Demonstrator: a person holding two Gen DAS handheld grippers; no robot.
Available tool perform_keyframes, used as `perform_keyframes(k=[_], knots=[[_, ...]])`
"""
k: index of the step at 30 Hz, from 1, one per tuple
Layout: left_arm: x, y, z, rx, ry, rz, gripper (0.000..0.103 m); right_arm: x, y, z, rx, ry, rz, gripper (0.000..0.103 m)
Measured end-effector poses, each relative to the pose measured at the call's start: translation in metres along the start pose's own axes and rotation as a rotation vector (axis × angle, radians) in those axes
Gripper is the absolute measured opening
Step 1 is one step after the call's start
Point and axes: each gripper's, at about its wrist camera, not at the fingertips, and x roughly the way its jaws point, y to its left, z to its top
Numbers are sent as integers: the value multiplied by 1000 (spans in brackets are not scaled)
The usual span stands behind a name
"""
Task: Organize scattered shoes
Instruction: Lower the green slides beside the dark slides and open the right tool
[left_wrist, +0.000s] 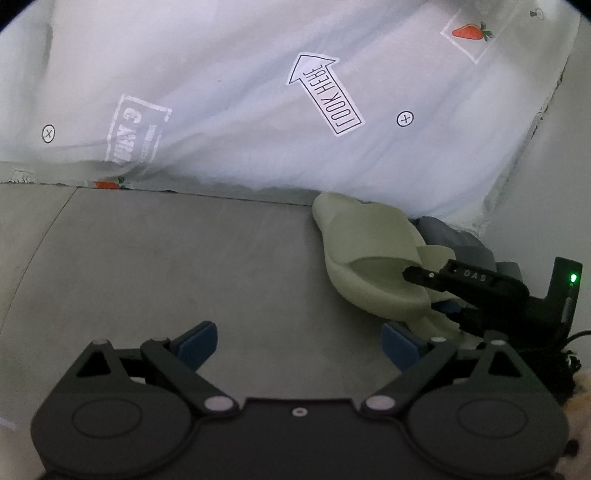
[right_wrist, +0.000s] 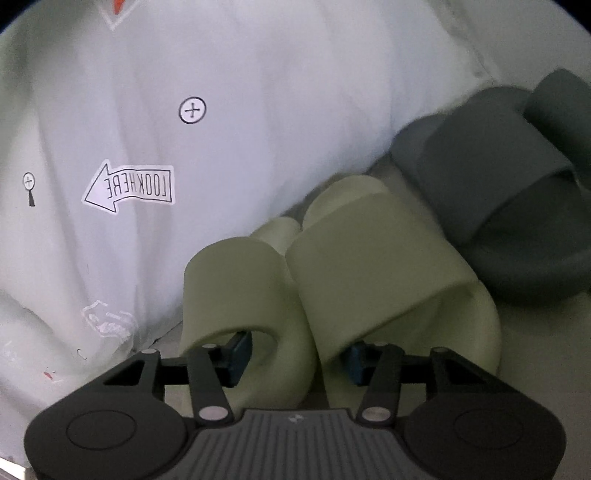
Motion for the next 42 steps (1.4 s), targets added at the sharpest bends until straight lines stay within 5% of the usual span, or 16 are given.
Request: perform_keyframes(k=[4, 9, 12, 18, 21, 23, 25, 37, 42], knots=[[0, 0, -1, 3, 4, 1, 96, 4, 30, -19, -371, 20, -94, 65], [2, 0, -2, 5, 11, -3, 96, 15, 48, -41, -637, 10, -207, 76], [2, 0, -2, 4, 13, -1, 96, 12, 44, -38, -602, 9, -242, 89], [2, 4, -1, -4, 9, 4, 96, -20, 19, -27, -382, -20, -212, 89], [1, 4, -1, -4, 8, 5, 96, -46, 16, -36, -404, -63, -245, 68], [1, 4, -1, -5, 9, 4, 96, -54, 18, -46, -442, -49, -282, 31], [0, 4, -2, -5, 11, 1, 96, -46, 17, -54, -434, -7, -284, 7], [-8, 1, -3, -1, -2, -3, 96, -14, 21, -57, -410, 19, -285, 8], [-7, 6, -4, -11, -1, 15, 96, -10, 44, -82, -420, 88, -129, 10]])
